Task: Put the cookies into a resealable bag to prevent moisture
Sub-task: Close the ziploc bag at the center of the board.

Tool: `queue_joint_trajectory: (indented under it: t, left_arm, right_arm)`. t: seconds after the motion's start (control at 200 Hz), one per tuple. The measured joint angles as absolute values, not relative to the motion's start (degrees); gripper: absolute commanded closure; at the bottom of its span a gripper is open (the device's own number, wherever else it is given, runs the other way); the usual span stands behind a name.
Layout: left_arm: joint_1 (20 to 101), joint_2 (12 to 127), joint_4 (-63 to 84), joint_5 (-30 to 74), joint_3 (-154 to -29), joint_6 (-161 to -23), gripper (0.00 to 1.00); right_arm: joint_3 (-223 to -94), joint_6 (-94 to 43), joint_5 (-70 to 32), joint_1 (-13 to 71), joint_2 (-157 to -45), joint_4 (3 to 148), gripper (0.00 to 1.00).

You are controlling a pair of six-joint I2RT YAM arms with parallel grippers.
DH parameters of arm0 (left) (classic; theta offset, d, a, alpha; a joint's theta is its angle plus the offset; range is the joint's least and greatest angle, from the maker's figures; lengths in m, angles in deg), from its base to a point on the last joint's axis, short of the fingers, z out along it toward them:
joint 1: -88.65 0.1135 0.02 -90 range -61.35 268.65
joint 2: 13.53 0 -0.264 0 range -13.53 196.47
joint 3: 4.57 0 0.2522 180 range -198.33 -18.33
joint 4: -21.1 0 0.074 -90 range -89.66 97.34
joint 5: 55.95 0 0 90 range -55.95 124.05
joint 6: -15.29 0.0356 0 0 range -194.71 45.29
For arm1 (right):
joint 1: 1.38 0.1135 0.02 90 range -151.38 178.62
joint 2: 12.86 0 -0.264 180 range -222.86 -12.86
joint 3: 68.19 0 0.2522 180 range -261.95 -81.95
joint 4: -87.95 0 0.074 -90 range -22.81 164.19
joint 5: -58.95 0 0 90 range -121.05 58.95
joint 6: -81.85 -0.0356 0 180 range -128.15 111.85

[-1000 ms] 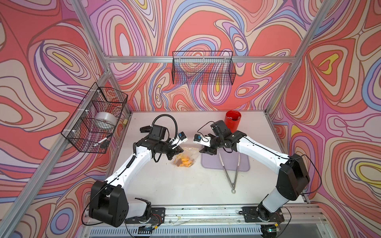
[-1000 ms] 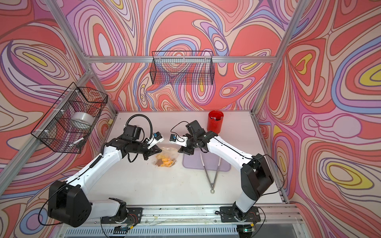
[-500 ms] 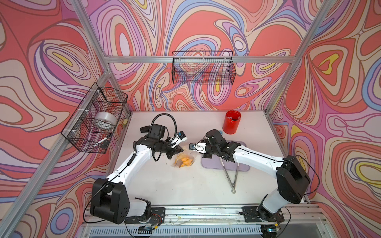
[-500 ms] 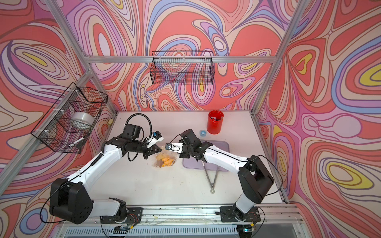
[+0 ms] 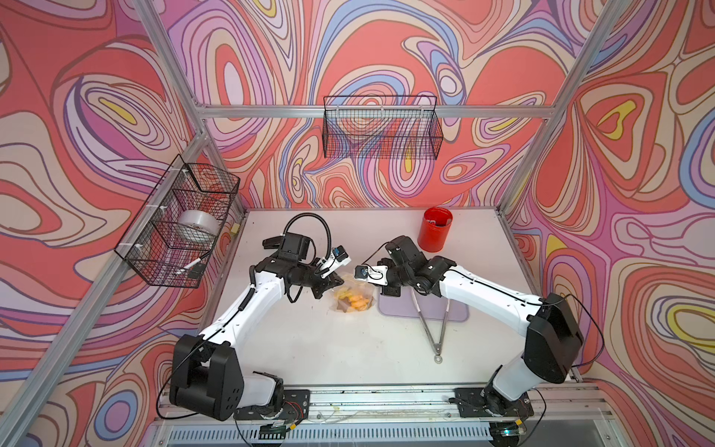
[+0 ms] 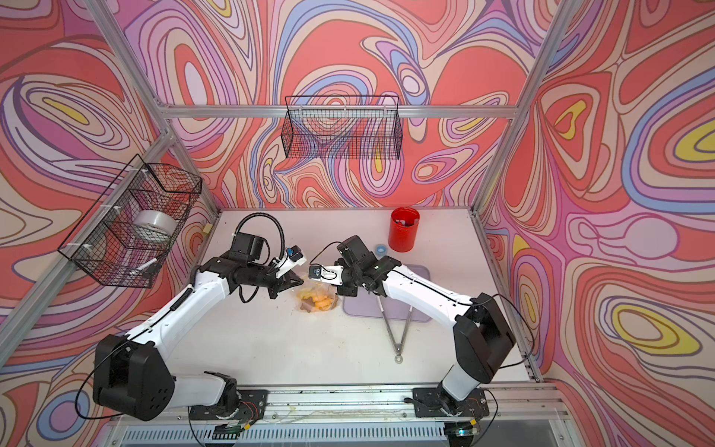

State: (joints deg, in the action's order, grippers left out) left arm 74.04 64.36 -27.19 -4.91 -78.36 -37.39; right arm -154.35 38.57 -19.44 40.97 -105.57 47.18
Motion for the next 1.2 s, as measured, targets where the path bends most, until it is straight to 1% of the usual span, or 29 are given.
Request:
queue_joint_trajectory:
  t: [0.145,0.165,0.22,0.245,0.275,0.32,0.345,0.436,0.506,0.551,0.641,0.821,0.916,0.931,0.986,1.026,1.057,1.082,1.107,1.127,1.182,1.202]
  left_arm:
    - [74.04,64.36,-27.19,-4.91,-78.36,-37.39,1.00]
    - [74.04,64.36,-27.19,-4.91,-78.36,-37.39,1.00]
    - [74.04,64.36,-27.19,-4.87,-78.36,-37.37,1.00]
    - [74.04,64.36,-27.19,-4.87,-78.36,-37.37,1.00]
    - [74.04,64.36,-27.19,-4.83,-78.36,-37.35,1.00]
    - [74.04,64.36,-27.19,-4.69,-78.36,-37.35,1.00]
    - [74.04,64.38,-27.19,-4.67,-78.36,-37.33,1.00]
    - [74.04,64.73,-27.19,-4.45,-78.36,-37.24,1.00]
    - [74.04,65.15,-27.21,-4.41,-78.36,-37.24,1.00]
    - [74.04,65.32,-27.19,-4.37,-78.36,-37.24,1.00]
    - [74.04,65.48,-27.19,-4.30,-78.36,-37.24,1.00]
    - [74.04,65.50,-27.19,-4.30,-78.36,-37.24,1.00]
    - [74.04,65.50,-27.14,-4.00,-78.36,-37.28,1.00]
    - [74.04,65.50,-27.08,-3.91,-78.36,-37.39,0.97]
    - [74.02,65.48,-26.55,-3.82,-78.34,-37.72,0.77]
    - [73.98,65.30,-25.81,-3.36,-78.27,-38.18,0.65]
    - [74.06,64.91,-24.98,-2.79,-77.88,-38.73,0.60]
    - [74.11,64.45,-24.21,-2.29,-77.33,-39.03,0.59]
    - [74.15,63.84,-23.43,-1.83,-76.63,-39.43,0.60]
    - [74.28,63.31,-22.79,-1.48,-75.93,-39.97,0.63]
    - [74.37,61.63,-21.31,-0.65,-73.81,-40.71,0.83]
    - [74.39,61.04,-20.87,-0.37,-73.09,-41.28,0.92]
  right_arm:
    - [-154.33,38.49,-21.32,40.92,-105.55,48.06,0.81]
    - [-154.31,38.49,-21.40,40.92,-105.55,48.28,0.83]
    - [-154.13,38.40,-21.69,40.92,-105.55,49.02,0.93]
    - [-154.02,38.53,-21.75,40.92,-105.55,49.30,0.94]
    - [-153.98,38.75,-21.89,40.92,-105.55,49.37,0.93]
    - [-153.98,38.70,-22.30,40.92,-105.55,49.33,0.85]
    - [-153.98,38.86,-22.50,40.92,-105.55,49.30,0.83]
    - [-153.94,39.03,-23.31,40.92,-105.24,49.28,0.82]
    - [-153.78,39.36,-23.94,40.92,-104.45,49.28,0.86]
    - [-153.61,39.49,-24.35,40.92,-103.78,49.26,0.92]
    - [-153.59,40.23,-24.90,40.92,-103.01,48.82,1.00]
    - [-153.54,40.89,-25.25,40.92,-102.99,47.67,1.00]
    - [-153.69,40.78,-23.26,40.40,-102.99,46.35,1.00]
    - [-153.80,40.56,-22.52,40.18,-102.99,45.98,1.00]
    - [-154.48,40.13,-20.40,39.17,-103.03,44.85,1.00]
    - [-155.18,39.71,-19.39,38.45,-103.03,43.82,1.00]
    - [-155.84,39.45,-18.72,37.73,-103.03,42.70,1.00]
    - [-156.36,39.23,-18.32,37.16,-103.03,41.85,1.00]
    - [-156.86,39.08,-17.99,36.66,-103.05,41.15,1.00]
    - [-157.26,38.90,-17.84,36.31,-103.10,40.61,1.00]
    - [-157.91,38.68,-17.49,35.59,-103.12,39.49,1.00]
    - [-158.07,38.66,-17.30,35.44,-103.14,39.23,1.00]
